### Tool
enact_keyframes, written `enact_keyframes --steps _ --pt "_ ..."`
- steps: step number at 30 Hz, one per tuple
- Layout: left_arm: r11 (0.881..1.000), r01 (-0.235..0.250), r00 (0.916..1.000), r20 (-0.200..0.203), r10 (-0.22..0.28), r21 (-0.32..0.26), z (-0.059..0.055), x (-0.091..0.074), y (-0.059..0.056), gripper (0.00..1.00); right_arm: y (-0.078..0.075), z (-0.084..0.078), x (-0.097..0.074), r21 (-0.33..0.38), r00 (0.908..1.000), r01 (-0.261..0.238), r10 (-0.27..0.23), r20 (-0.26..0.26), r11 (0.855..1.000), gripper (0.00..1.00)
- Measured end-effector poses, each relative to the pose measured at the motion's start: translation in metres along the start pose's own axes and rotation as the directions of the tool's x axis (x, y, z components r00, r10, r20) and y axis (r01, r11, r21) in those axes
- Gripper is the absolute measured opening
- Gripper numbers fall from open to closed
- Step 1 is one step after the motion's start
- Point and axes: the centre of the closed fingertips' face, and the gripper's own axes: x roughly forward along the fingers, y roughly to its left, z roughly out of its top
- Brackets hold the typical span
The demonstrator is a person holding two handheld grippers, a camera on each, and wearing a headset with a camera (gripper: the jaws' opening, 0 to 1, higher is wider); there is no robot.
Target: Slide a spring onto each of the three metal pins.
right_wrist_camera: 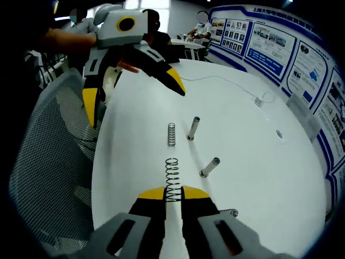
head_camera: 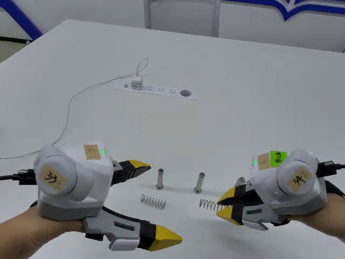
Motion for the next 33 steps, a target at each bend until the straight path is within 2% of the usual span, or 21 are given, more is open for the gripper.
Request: enact_keyframes --steps 7,12,14,20,29,33 --pt "0.999 0.039 0.9990 0.023 -0.040 0.024 0.011 0.006 -0.011 0.83 0.007 0.024 -0.012 -0.041 0.9987 -0.020 0.021 0.047 0.999 0.10" --pt "0.998 0.036 0.9992 0.014 -0.036 0.050 0.014 0.009 -0.009 0.81 0.013 0.031 -0.013 -0.070 0.9981 -0.030 0.033 0.052 0.997 0.10" --pt "0.998 0.039 0.9991 0.014 -0.040 0.056 0.015 0.010 -0.009 0.79 0.014 0.030 -0.012 -0.092 0.9987 -0.031 0.034 0.038 0.995 0.10" --pt "0.993 0.082 0.9964 0.016 -0.084 0.085 0.018 0.012 -0.015 0.62 0.020 0.036 -0.015 -0.112 0.9974 -0.043 0.049 0.053 0.993 0.11" --pt "0.987 0.128 0.9915 0.014 -0.130 0.101 0.018 0.017 -0.024 0.45 0.025 0.043 -0.016 -0.122 0.9951 -0.061 0.070 0.070 0.991 0.11" --pt "0.982 0.153 0.9872 0.028 -0.157 0.108 0.021 0.018 -0.029 0.30 0.026 0.044 -0.014 -0.123 0.9947 -0.066 0.075 0.070 0.990 0.11"
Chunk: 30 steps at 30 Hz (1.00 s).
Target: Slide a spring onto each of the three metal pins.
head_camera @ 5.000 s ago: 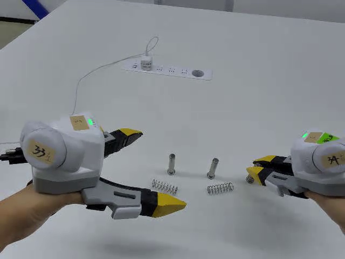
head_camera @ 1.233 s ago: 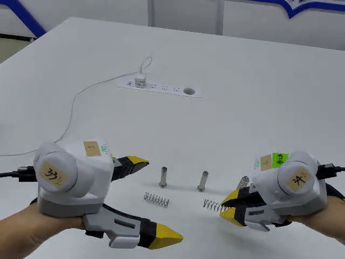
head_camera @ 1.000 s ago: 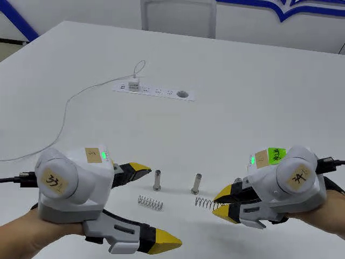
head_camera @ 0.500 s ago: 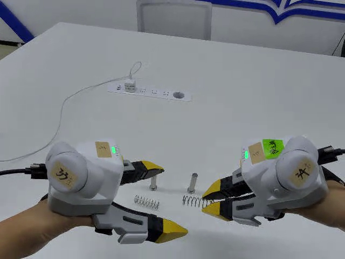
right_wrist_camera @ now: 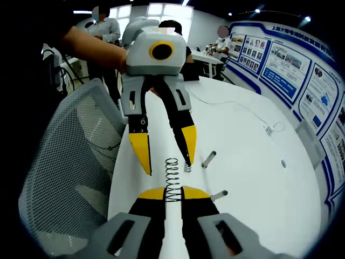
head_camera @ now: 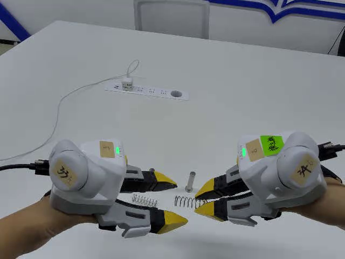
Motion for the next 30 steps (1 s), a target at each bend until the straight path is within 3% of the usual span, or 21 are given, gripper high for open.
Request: enact_keyframes --steps 8,11,30 --pt "1.000 -0.009 1.0000 -0.001 0.009 0.022 0.0003 0.0003 0.0023 0.27 0.0035 0.0026 0.0010 0.005 0.9998 -0.015 0.014 0.011 1.000 0.11" --pt "0.998 -0.012 0.9998 -0.012 0.013 0.062 -0.0015 0.0009 0.0024 0.24 0.0054 0.0040 0.0006 0.004 0.9996 -0.021 0.021 0.018 1.000 0.11" --pt "0.996 0.029 0.9996 -0.001 -0.029 0.079 0.0008 0.0026 -0.0058 0.17 0.0081 0.0103 -0.0004 0.005 0.9985 -0.032 0.032 0.044 0.999 0.11"
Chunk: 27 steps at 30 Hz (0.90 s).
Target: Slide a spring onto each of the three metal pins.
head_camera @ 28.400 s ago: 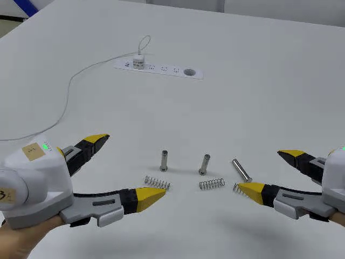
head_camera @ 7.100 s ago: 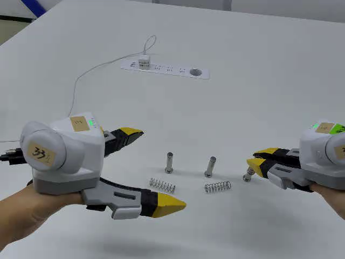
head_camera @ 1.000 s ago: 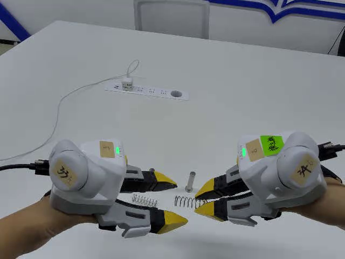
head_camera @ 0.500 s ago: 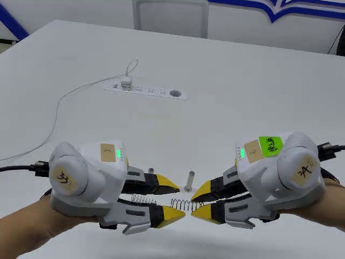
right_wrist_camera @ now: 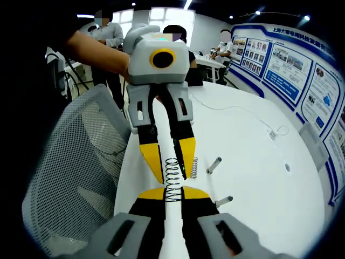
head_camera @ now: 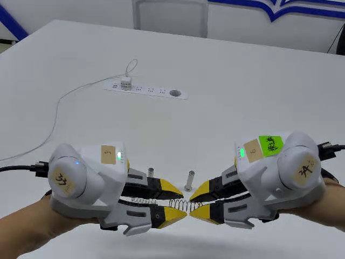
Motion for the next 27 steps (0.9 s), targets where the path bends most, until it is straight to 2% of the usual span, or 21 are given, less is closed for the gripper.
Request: enact_keyframes --steps 5,11,16,18,22,25,27 --pt "1.000 0.007 1.0000 0.004 -0.007 0.002 0.0006 -0.0007 -0.0016 0.14 0.0012 0.0000 0.0000 -0.009 1.0000 -0.007 0.007 0.000 1.000 0.11" --pt "0.997 -0.006 1.0000 0.002 0.006 0.071 0.0010 -0.0014 -0.0021 0.11 0.0007 0.0008 0.0000 -0.020 1.0000 -0.004 0.004 0.000 1.000 0.11" --pt "0.996 -0.006 1.0000 0.007 0.006 0.086 0.0021 -0.0016 -0.0019 0.10 0.0007 0.0014 -0.0010 -0.028 1.0000 -0.002 0.002 0.003 1.000 0.11" --pt "0.995 -0.013 0.9999 0.010 0.012 0.100 0.0034 -0.0020 -0.0007 0.10 -0.0013 0.0021 -0.0019 -0.016 0.9999 0.015 -0.014 0.004 1.000 0.11" --pt "0.995 -0.004 0.9999 0.011 0.003 0.103 0.0054 -0.0022 -0.0022 0.10 -0.0017 0.0022 -0.0039 -0.001 0.9998 0.014 -0.014 0.012 1.000 0.12" --pt "0.994 -0.007 0.9999 0.013 0.005 0.106 0.0069 -0.0026 -0.0018 0.10 -0.0071 0.0008 -0.0058 0.039 0.9989 0.040 -0.041 0.020 0.998 0.15" --pt "0.995 -0.009 0.9998 0.019 0.007 0.103 0.0083 -0.0031 -0.0010 0.10 -0.0069 -0.0013 -0.0061 0.044 0.9994 0.029 -0.030 0.019 0.999 0.15"
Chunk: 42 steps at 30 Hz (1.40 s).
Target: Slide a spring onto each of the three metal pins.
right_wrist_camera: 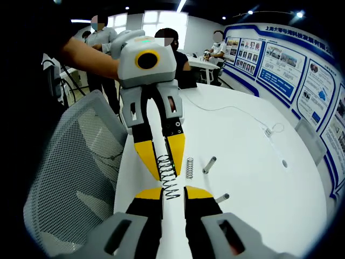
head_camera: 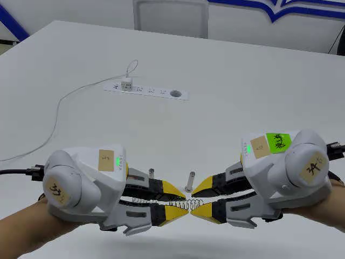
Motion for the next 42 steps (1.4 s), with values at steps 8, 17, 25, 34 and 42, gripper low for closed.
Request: enact_keyframes --steps 8,17,25,34,42 --pt "1.000 0.008 1.0000 0.003 -0.008 0.007 0.004 -0.002 -0.002 0.10 0.004 -0.001 0.000 -0.009 0.9998 -0.019 0.019 -0.003 1.000 0.12" --pt "1.000 0.018 0.9998 -0.005 -0.018 0.009 0.002 -0.001 -0.007 0.10 0.010 0.001 -0.004 -0.018 0.9992 -0.039 0.039 0.002 0.999 0.11" --pt "0.999 0.003 0.9999 -0.011 -0.003 0.044 0.007 -0.002 -0.002 0.10 0.005 0.014 -0.015 0.021 0.9959 -0.032 0.030 0.085 0.999 0.11" --pt "1.000 -0.004 0.9999 -0.011 0.004 0.027 0.008 0.000 0.001 0.10 0.003 0.023 -0.020 0.073 0.9874 -0.033 0.022 0.157 0.997 0.11" --pt "1.000 -0.017 0.9999 -0.003 0.017 -0.015 0.009 0.000 0.005 0.10 0.001 0.040 -0.025 0.099 0.9709 -0.036 0.011 0.239 0.994 0.11"
